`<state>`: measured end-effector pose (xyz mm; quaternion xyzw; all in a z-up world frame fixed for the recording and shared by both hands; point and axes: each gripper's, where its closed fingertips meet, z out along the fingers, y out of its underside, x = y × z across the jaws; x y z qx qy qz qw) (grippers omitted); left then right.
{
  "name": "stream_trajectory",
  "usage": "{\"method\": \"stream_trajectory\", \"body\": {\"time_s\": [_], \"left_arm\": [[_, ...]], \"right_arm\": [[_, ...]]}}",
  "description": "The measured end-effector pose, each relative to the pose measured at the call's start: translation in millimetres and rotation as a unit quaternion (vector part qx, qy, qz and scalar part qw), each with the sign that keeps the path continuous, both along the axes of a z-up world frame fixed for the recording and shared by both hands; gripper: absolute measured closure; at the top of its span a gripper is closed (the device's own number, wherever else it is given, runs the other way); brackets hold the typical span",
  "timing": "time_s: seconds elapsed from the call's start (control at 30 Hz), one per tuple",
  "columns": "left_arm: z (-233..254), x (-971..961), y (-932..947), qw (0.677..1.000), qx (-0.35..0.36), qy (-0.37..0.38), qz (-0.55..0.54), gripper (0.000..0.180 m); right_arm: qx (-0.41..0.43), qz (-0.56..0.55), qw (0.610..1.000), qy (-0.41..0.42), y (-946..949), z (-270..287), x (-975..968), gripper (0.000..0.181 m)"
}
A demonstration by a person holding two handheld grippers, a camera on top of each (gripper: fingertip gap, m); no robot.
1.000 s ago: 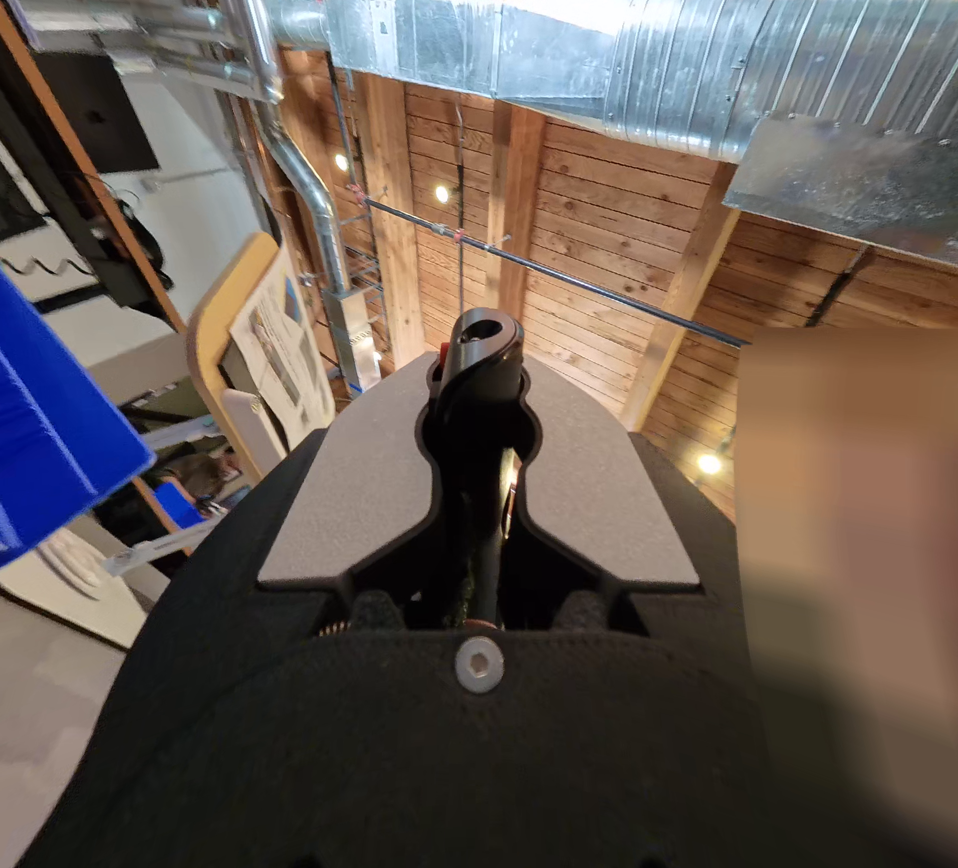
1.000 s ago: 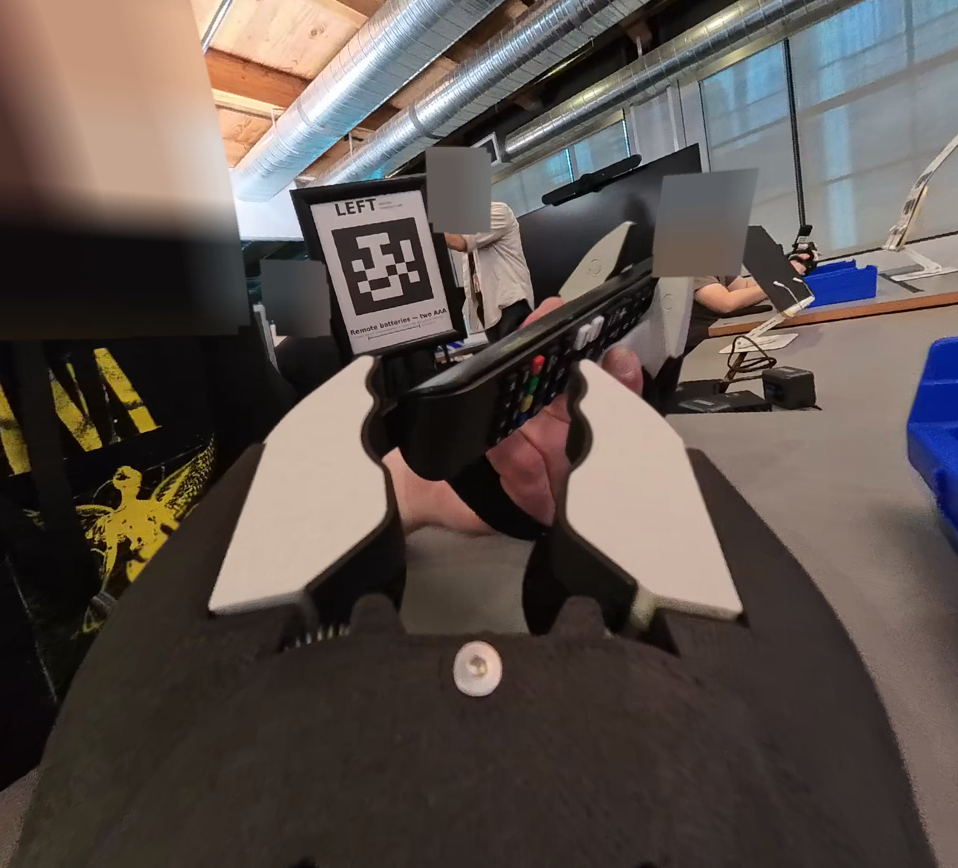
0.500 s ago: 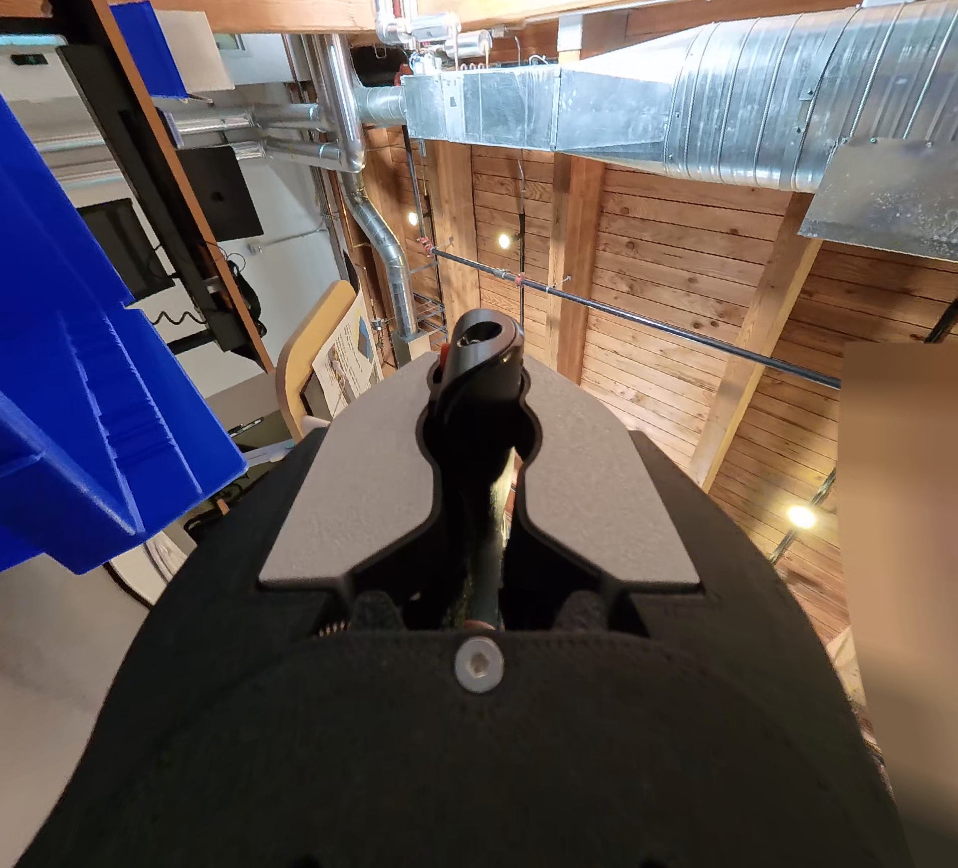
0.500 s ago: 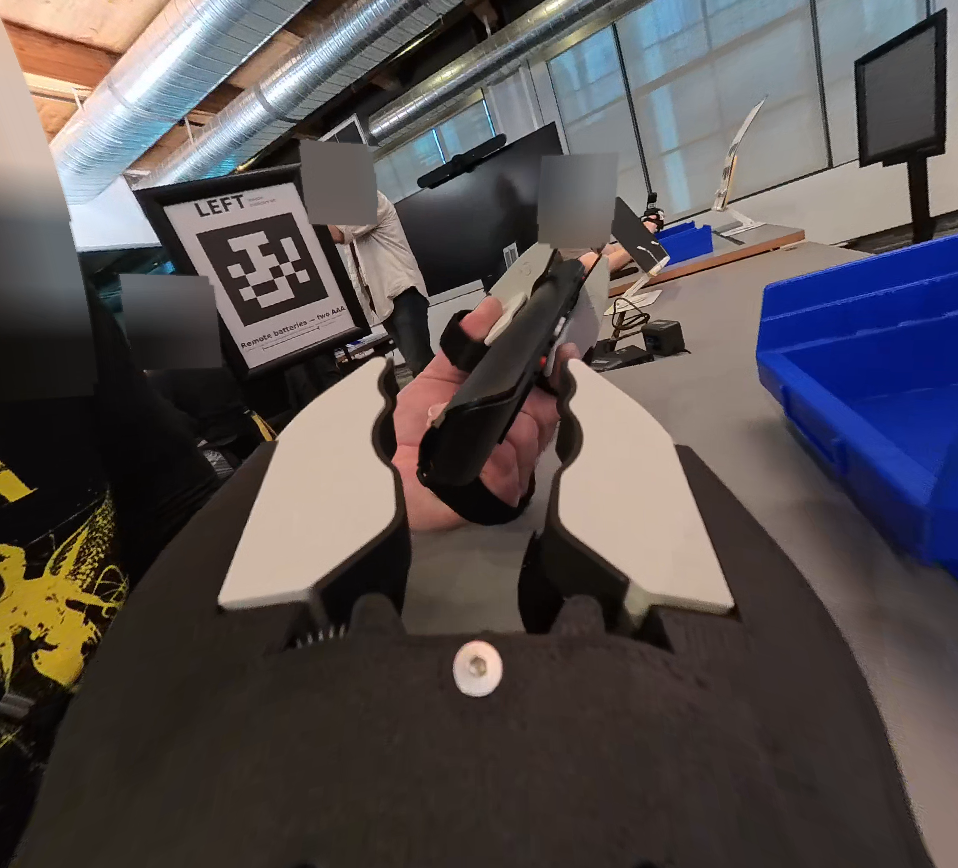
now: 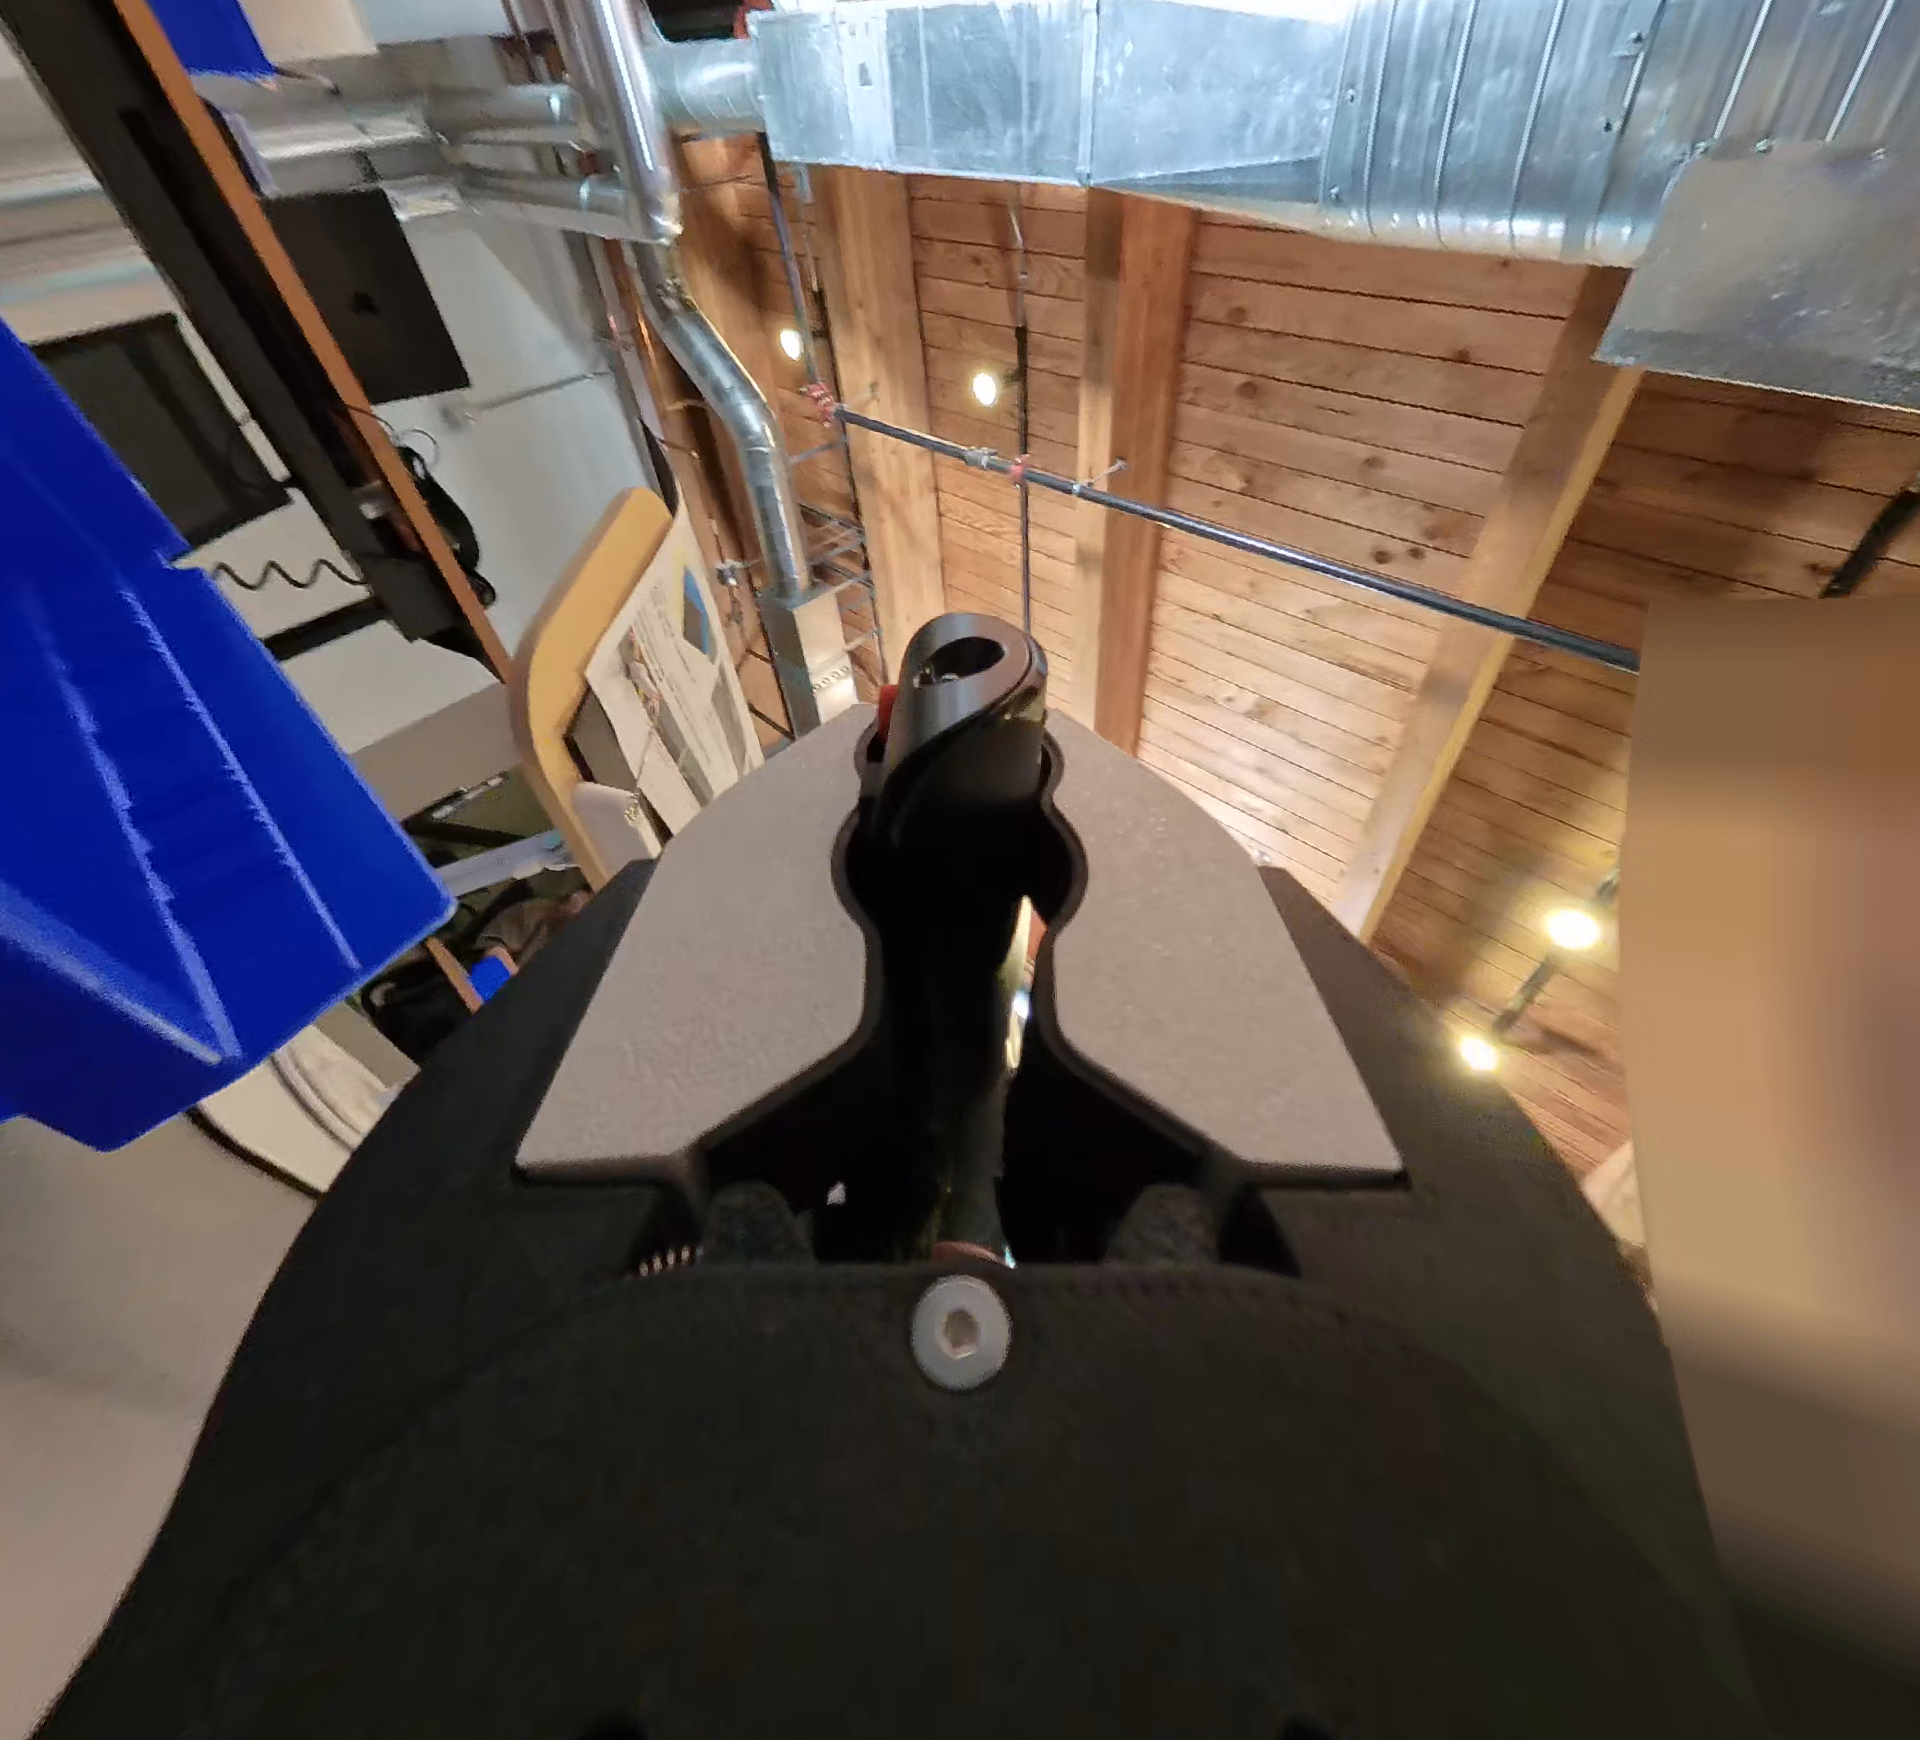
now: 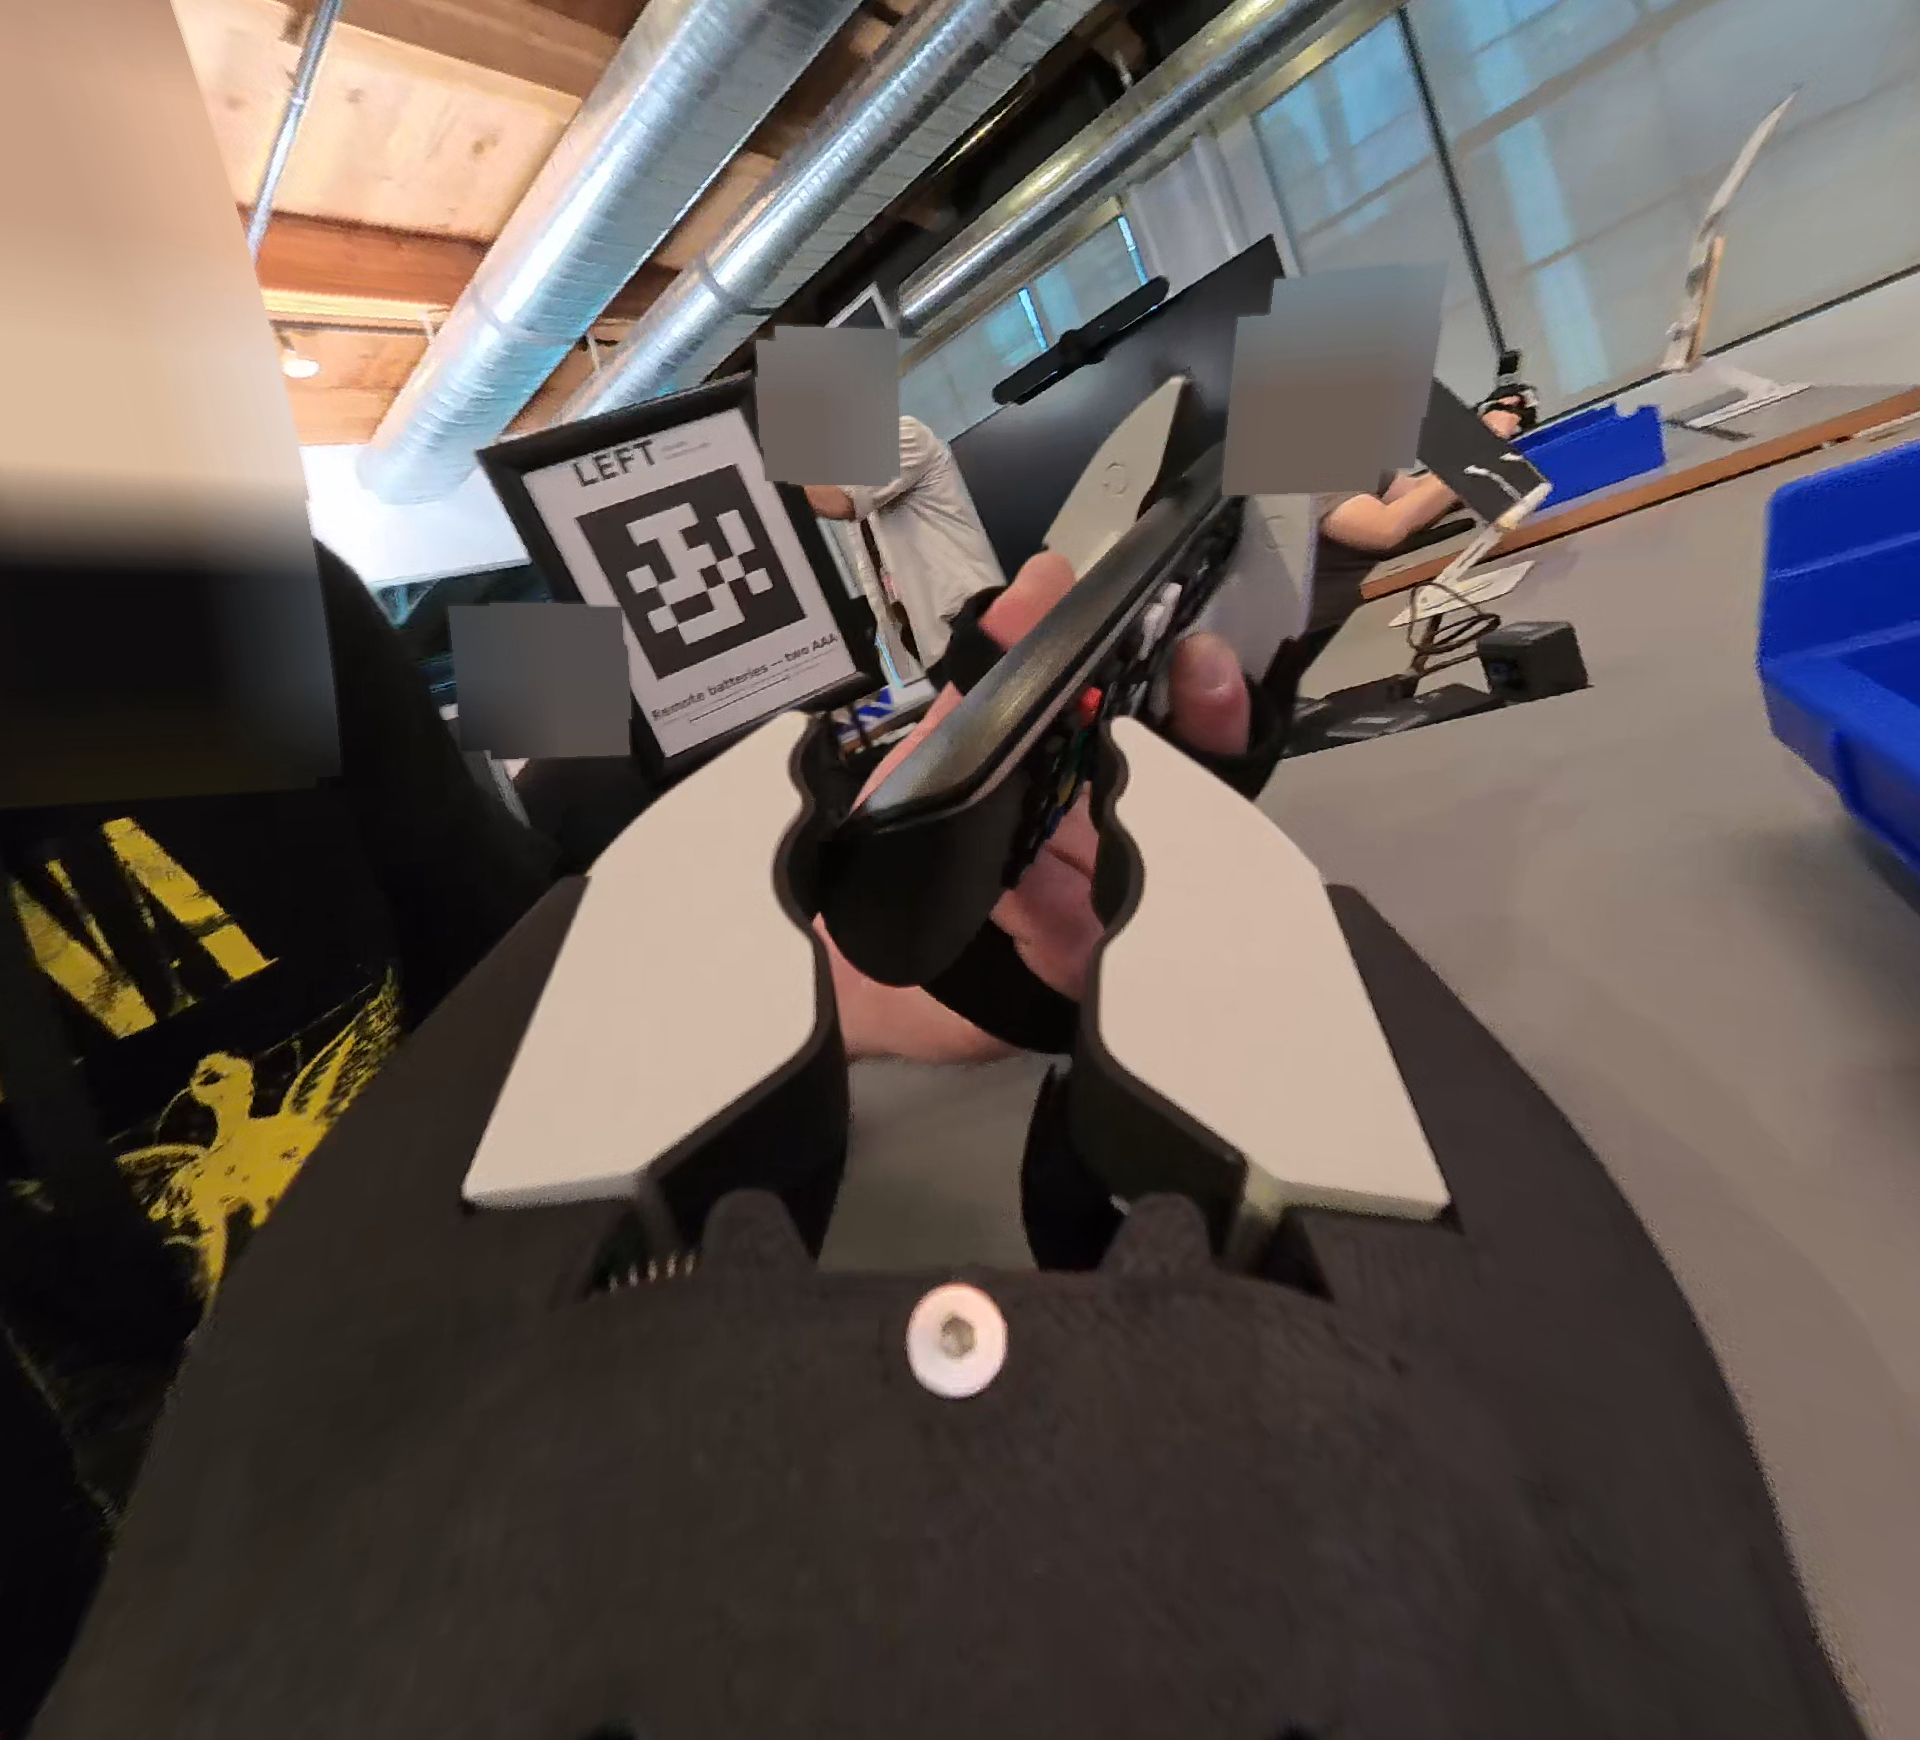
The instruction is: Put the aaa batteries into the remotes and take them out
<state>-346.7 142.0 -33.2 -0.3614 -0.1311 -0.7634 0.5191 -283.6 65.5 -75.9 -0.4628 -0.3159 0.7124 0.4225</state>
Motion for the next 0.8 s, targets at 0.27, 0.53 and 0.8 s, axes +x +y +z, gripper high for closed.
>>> {"method": "stream_trajectory", "body": {"time_s": [0.27, 0.53, 0.8], "left_arm": [[40, 7, -36, 0.986, 0.117, 0.115, 0.0, 0.155], [64, 21, -89, 0.954, 0.163, 0.248, 0.037, 0.153], [78, 34, -120, 0.942, 0.162, 0.289, 0.051, 0.121]], "right_arm": [[0.076, 0.023, 0.991, -0.109, -29, 3, -10, 0.13], [0.128, -0.004, 0.973, -0.19, -57, -6, -30, 0.156], [0.125, -0.055, 0.979, -0.149, -84, 19, -12, 0.157]]}}
